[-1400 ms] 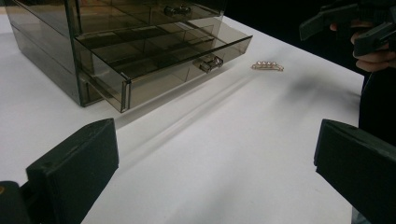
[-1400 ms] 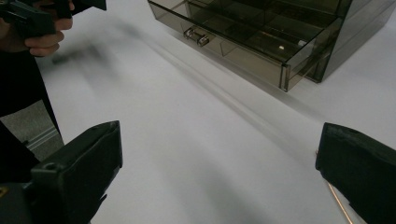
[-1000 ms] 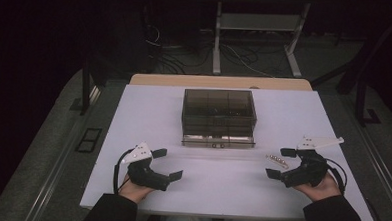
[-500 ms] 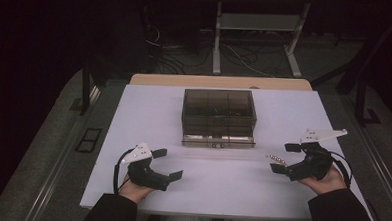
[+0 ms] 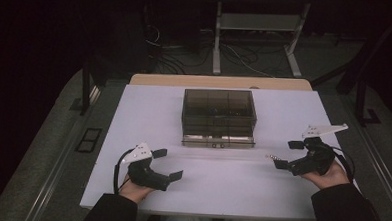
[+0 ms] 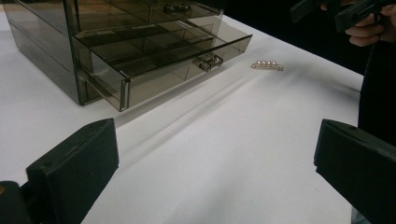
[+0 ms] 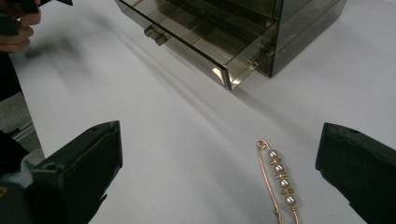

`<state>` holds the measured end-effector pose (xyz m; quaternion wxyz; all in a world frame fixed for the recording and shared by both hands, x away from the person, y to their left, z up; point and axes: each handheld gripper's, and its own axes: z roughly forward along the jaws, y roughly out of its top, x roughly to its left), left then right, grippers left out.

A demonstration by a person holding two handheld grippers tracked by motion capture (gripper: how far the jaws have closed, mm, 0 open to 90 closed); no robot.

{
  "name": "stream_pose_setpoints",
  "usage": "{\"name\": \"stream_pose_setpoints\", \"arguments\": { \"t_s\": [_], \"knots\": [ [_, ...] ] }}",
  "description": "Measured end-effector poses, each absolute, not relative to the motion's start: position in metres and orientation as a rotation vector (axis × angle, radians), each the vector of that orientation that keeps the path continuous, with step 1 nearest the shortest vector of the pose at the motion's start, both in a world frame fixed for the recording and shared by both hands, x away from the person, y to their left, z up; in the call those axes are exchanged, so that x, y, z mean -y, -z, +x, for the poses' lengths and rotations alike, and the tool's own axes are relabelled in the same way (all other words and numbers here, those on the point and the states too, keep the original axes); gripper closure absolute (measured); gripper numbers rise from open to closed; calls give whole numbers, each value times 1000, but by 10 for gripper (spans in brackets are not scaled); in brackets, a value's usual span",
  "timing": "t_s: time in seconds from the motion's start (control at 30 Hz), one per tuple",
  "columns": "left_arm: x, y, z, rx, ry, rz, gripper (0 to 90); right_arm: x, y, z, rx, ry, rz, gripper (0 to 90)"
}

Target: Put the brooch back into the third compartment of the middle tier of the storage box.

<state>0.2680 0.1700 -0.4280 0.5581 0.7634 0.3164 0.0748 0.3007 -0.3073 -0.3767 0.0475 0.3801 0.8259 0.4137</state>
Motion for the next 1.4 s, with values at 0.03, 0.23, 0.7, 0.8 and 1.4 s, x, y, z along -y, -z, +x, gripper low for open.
{"name": "stream_pose_setpoints", "arguments": {
  "t_s": [0.03,0.23,0.7,0.8,1.4],
  "knots": [
    [-170,428,268,-746,-176,1801,0,307,377,301,-2519,-1262,1159,3],
    [-170,428,268,-746,-177,1801,0,310,382,308,-2536,-1231,1184,3],
    [-169,429,268,-743,-173,1807,0,315,390,319,-2553,-1217,1220,2],
    [-169,429,268,-742,-173,1808,0,315,392,322,-2558,-1211,1227,3],
    [-168,429,269,-736,-168,1814,0,315,404,337,-2587,-1177,1250,2]
  ]
}}
